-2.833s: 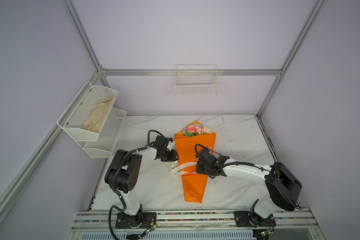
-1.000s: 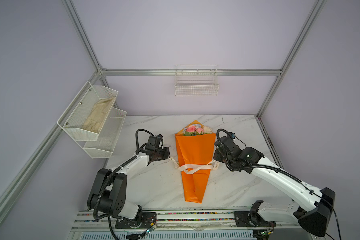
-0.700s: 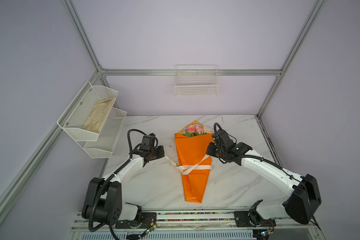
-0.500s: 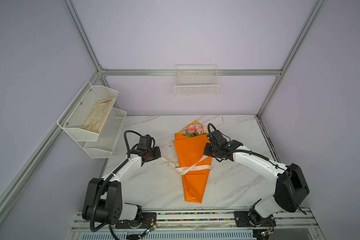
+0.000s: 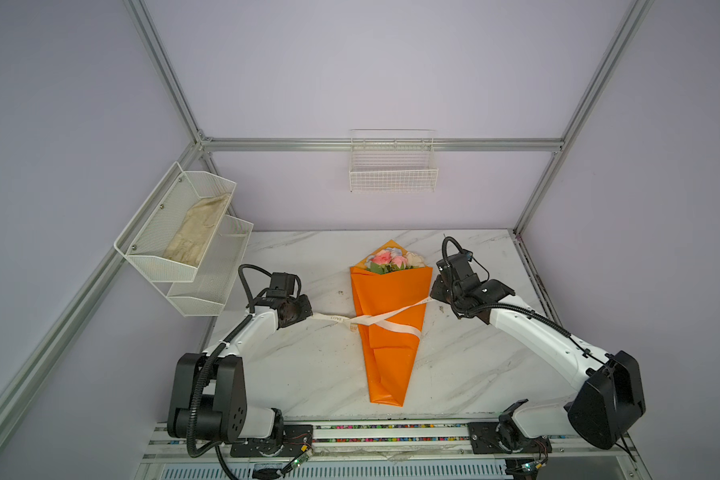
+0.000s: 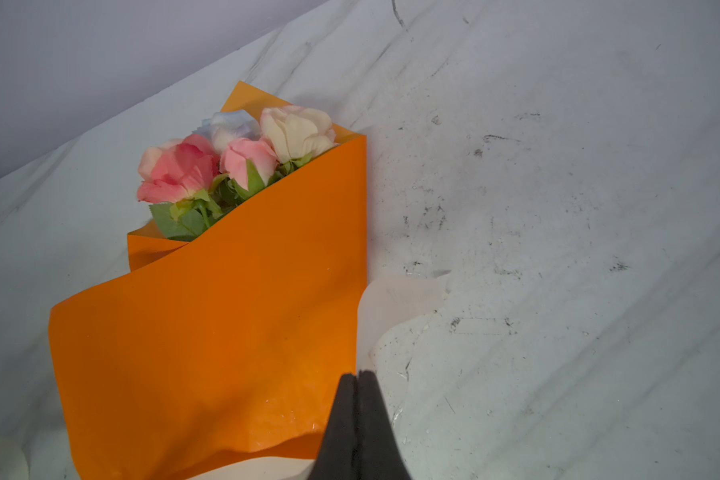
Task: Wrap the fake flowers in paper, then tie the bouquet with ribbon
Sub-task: 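Pull the ribbon ends apart with both grippers to cinch the band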
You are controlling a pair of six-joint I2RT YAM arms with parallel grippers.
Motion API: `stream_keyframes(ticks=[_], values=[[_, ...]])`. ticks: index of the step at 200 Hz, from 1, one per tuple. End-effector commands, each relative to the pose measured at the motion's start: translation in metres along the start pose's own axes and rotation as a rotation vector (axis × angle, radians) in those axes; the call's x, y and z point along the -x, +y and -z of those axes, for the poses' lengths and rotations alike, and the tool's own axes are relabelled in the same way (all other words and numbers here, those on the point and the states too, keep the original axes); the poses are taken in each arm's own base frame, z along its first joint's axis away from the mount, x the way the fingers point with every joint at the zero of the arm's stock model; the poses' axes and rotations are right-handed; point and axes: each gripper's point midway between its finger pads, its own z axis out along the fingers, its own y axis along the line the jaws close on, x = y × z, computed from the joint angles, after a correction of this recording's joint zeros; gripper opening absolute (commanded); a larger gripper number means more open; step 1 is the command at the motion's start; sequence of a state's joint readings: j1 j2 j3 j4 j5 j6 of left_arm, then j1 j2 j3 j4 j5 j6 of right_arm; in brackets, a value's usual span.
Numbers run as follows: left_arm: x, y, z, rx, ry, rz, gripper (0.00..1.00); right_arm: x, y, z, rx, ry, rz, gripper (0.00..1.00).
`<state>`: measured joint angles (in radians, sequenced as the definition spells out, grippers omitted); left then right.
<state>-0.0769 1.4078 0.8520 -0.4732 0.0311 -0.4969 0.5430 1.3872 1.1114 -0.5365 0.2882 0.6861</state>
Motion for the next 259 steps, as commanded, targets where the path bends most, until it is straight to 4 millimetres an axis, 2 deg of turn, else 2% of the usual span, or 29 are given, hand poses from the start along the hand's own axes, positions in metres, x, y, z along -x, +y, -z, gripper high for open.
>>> stream_keyframes(ticks=[1, 26, 34, 41, 75, 87, 98, 107, 129, 151, 173, 198, 222, 259], values=[[0.003, 0.016, 0.001, 0.059, -0.016, 0.025, 0.00, -0.016, -0.032, -0.009, -0.101, 0.044, 0.015, 0.00], [0.004, 0.023, 0.001, 0.084, -0.017, 0.035, 0.00, -0.020, -0.052, -0.015, -0.146, 0.059, -0.003, 0.00], [0.003, 0.024, 0.001, 0.087, -0.014, 0.033, 0.00, -0.016, -0.054, -0.009, -0.130, 0.046, -0.011, 0.00], [-0.004, 0.029, -0.008, 0.108, 0.020, 0.033, 0.00, -0.020, -0.060, -0.009, -0.148, 0.056, -0.007, 0.00], [-0.015, 0.037, -0.009, 0.130, 0.039, 0.043, 0.00, -0.054, -0.100, -0.008, -0.228, 0.112, -0.060, 0.00], [-0.020, 0.035, -0.010, 0.114, 0.050, 0.044, 0.00, -0.066, -0.106, -0.009, -0.215, 0.126, -0.095, 0.00], [-0.022, 0.027, -0.009, 0.062, 0.052, 0.045, 0.00, -0.072, -0.101, -0.012, -0.170, 0.135, -0.119, 0.00], [-0.021, 0.019, -0.006, 0.012, 0.042, 0.049, 0.00, -0.073, -0.086, -0.015, -0.090, 0.148, -0.122, 0.00], [-0.026, 0.002, -0.008, -0.089, 0.069, 0.050, 0.00, -0.082, -0.050, -0.022, 0.079, 0.230, -0.131, 0.15], [-0.027, -0.004, -0.008, -0.122, 0.076, 0.056, 0.00, -0.083, -0.039, -0.020, 0.130, 0.257, -0.168, 0.32], [-0.025, -0.006, -0.005, -0.136, 0.056, 0.066, 0.00, -0.082, -0.026, -0.008, 0.224, 0.257, -0.247, 0.43], [-0.024, -0.007, -0.004, -0.146, 0.049, 0.064, 0.00, -0.099, -0.025, -0.005, 0.281, 0.309, -0.376, 0.46], [-0.024, -0.010, -0.003, -0.157, 0.051, 0.064, 0.00, -0.122, -0.037, -0.018, 0.266, 0.343, -0.473, 0.47], [-0.022, -0.013, -0.001, -0.179, 0.041, 0.060, 0.00, -0.136, -0.047, -0.034, 0.183, 0.375, -0.471, 0.47]])
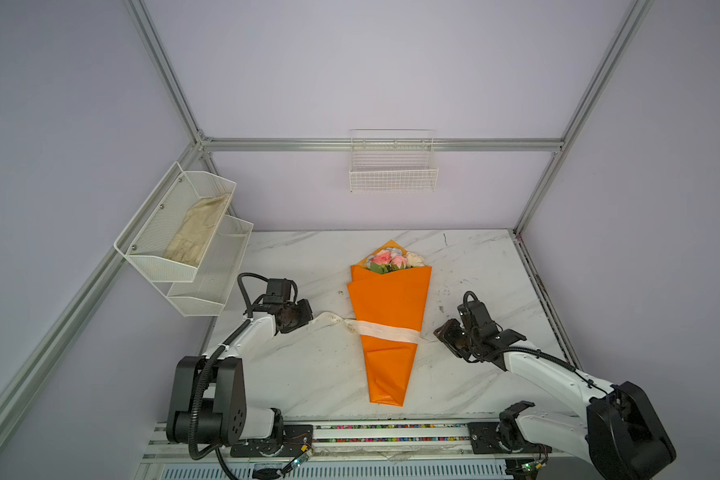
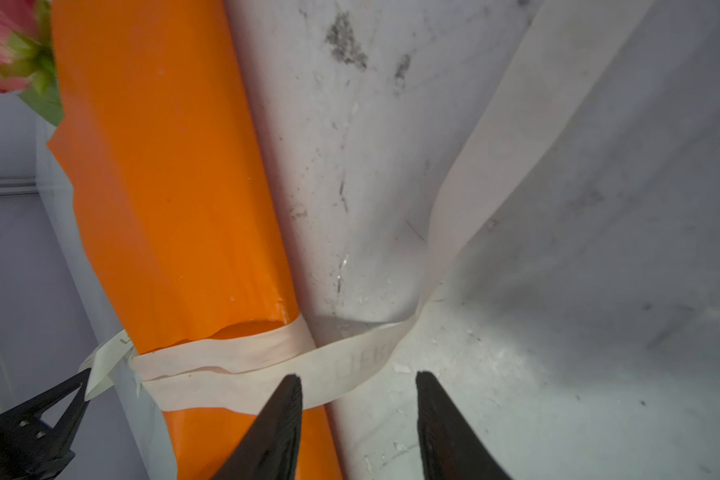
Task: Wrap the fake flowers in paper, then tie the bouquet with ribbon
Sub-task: 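Pull the ribbon ends apart with both grippers to cinch the band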
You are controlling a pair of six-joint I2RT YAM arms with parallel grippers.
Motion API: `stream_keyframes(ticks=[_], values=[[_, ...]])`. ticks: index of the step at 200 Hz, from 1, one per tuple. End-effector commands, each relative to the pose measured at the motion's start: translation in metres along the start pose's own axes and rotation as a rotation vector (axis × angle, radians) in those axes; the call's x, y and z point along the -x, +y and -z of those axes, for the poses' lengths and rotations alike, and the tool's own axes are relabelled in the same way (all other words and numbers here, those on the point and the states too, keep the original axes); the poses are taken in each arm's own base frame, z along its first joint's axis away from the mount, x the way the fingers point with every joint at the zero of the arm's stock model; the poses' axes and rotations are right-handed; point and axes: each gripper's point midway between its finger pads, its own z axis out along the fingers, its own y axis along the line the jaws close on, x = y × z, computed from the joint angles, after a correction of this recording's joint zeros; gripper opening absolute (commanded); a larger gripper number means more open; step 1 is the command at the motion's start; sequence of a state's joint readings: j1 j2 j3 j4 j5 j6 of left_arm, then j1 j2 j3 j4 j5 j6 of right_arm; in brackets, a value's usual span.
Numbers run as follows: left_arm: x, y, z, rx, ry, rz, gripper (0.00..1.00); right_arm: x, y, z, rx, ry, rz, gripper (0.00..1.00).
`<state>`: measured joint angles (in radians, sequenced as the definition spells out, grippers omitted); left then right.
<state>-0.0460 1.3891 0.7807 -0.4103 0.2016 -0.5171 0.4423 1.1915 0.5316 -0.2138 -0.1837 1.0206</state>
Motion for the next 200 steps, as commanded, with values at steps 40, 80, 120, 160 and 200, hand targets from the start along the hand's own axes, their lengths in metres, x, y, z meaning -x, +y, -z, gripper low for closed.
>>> stream_keyframes(ticks=[40, 80, 120, 160, 200], values=[[-0.007, -0.010, 0.001, -0.087, -0.002, 0.007, 0.00, -0.003, 0.006, -0.008, 0.074, -0.016, -0.166, 0.51], [-0.011, -0.010, -0.003, -0.107, 0.008, 0.049, 0.00, -0.012, 0.008, -0.024, 0.135, 0.023, -0.238, 0.51], [-0.010, -0.008, -0.001, -0.098, -0.006, 0.059, 0.00, -0.008, -0.002, -0.037, 0.131, -0.012, -0.255, 0.24], [-0.005, 0.004, 0.009, -0.038, -0.045, 0.068, 0.00, 0.015, 0.013, -0.019, 0.116, -0.117, -0.176, 0.00], [-0.008, 0.036, 0.017, 0.091, -0.068, 0.098, 0.00, 0.056, 0.021, 0.023, 0.022, -0.327, -0.040, 0.00]])
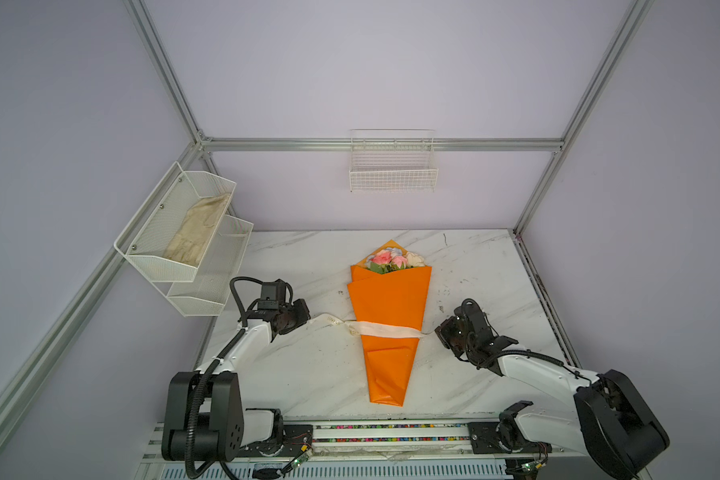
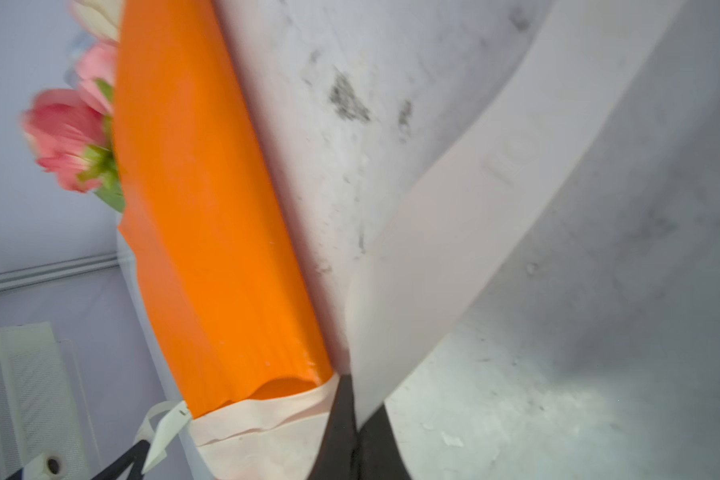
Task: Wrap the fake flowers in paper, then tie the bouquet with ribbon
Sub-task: 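Pull the ribbon ends apart with both grippers to cinch the band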
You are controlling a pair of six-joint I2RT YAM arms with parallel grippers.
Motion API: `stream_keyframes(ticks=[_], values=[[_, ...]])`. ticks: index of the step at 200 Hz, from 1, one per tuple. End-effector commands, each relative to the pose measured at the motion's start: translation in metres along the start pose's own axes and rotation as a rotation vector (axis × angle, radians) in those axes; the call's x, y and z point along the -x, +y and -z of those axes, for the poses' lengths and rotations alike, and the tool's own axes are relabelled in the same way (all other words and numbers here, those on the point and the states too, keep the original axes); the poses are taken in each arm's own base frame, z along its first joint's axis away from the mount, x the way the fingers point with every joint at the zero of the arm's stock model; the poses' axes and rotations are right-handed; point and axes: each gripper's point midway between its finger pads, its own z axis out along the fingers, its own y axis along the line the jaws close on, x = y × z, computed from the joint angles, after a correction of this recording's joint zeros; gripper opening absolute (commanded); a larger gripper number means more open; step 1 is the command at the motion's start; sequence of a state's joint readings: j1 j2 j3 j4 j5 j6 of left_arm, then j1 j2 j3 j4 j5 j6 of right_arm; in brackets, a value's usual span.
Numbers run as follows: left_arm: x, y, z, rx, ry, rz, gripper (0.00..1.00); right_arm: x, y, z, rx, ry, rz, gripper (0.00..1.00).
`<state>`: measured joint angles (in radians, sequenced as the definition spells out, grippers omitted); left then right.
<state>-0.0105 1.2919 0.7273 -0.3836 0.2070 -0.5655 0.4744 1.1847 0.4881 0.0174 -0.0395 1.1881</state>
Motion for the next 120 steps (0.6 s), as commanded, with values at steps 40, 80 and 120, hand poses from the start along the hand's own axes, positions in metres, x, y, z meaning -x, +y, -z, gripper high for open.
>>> stream_keyframes(ticks=[40, 80, 120], values=[[-0.014, 0.059, 0.006, 0.257, -0.004, 0.017, 0.00, 0.056, -0.004, 0.028, -0.215, -0.230, 0.226, 0.00], [-0.014, 0.076, 0.012, 0.360, -0.014, 0.032, 0.00, 0.065, -0.011, 0.026, -0.306, -0.230, 0.333, 0.00], [-0.011, 0.083, 0.016, 0.403, -0.031, 0.049, 0.00, 0.077, -0.034, 0.025, -0.415, -0.240, 0.364, 0.00]])
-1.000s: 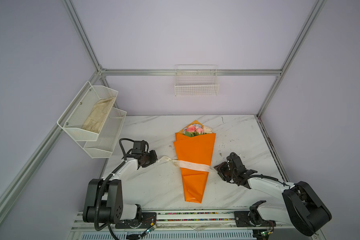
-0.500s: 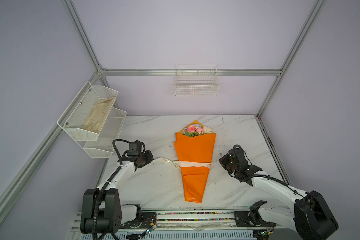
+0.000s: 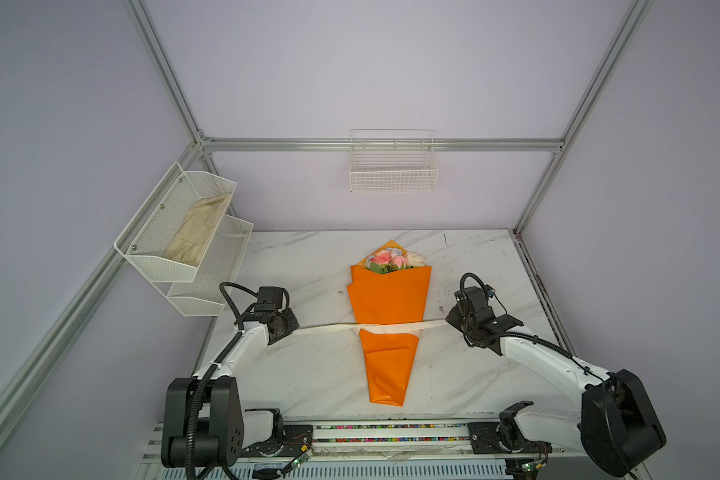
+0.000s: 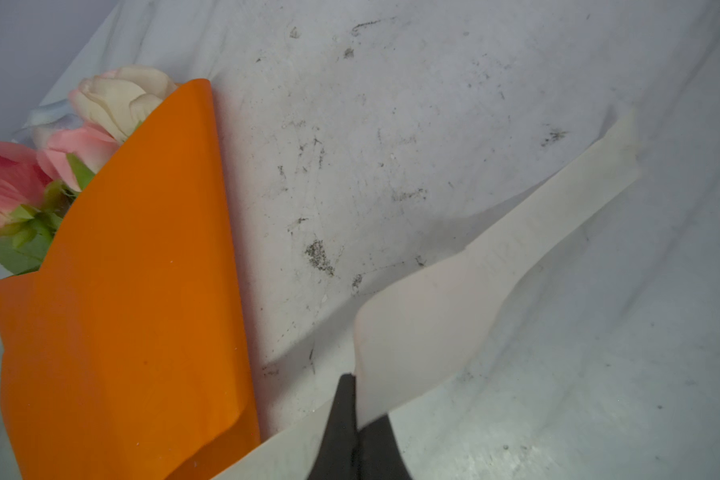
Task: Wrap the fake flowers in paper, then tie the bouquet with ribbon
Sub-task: 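Pull the ribbon ends apart with both grippers to cinch the band, then draw both ribbon ends outward toward the table edges, squeezing the wrap's waist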
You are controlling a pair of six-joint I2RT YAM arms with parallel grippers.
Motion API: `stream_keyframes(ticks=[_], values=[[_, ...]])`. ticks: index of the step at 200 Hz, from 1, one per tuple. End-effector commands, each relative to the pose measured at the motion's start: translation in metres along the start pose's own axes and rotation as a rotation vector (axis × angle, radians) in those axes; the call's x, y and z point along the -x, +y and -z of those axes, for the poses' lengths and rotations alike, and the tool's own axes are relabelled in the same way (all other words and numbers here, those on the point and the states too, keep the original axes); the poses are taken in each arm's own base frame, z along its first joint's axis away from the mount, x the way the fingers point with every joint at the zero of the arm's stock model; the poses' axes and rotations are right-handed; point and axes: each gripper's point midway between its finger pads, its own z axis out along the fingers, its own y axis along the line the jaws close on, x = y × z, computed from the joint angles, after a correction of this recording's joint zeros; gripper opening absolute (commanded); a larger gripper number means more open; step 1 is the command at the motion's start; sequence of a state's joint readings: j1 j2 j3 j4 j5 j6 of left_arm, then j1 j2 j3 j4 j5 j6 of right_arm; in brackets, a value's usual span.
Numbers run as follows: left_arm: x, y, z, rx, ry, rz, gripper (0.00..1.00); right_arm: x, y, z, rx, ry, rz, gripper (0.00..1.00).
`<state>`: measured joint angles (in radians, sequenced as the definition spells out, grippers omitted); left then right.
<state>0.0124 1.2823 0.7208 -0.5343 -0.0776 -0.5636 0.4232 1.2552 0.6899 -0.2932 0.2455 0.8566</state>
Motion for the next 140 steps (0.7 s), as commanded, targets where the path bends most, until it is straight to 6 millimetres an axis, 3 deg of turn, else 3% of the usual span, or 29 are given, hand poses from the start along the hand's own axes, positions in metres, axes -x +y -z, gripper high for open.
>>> stream_keyframes(ticks=[1, 35, 82, 108, 140], values=[[-0.004, 0.018, -0.002, 0.073, -0.009, 0.024, 0.00, 0.008, -0.025, 0.000, -0.113, -0.024, 0.058, 0.00], [0.002, 0.023, -0.003, 0.105, -0.015, 0.032, 0.00, 0.027, -0.050, 0.000, -0.195, -0.056, 0.059, 0.00], [0.009, 0.033, 0.002, 0.156, -0.045, 0.042, 0.00, 0.068, -0.082, 0.018, -0.273, -0.152, 0.003, 0.00], [0.011, 0.034, 0.001, 0.163, -0.048, 0.040, 0.00, 0.093, -0.086, 0.025, -0.271, -0.196, -0.030, 0.00], [0.014, 0.043, 0.002, 0.201, -0.055, 0.051, 0.00, 0.110, -0.093, 0.019, -0.312, -0.200, 0.000, 0.00]])
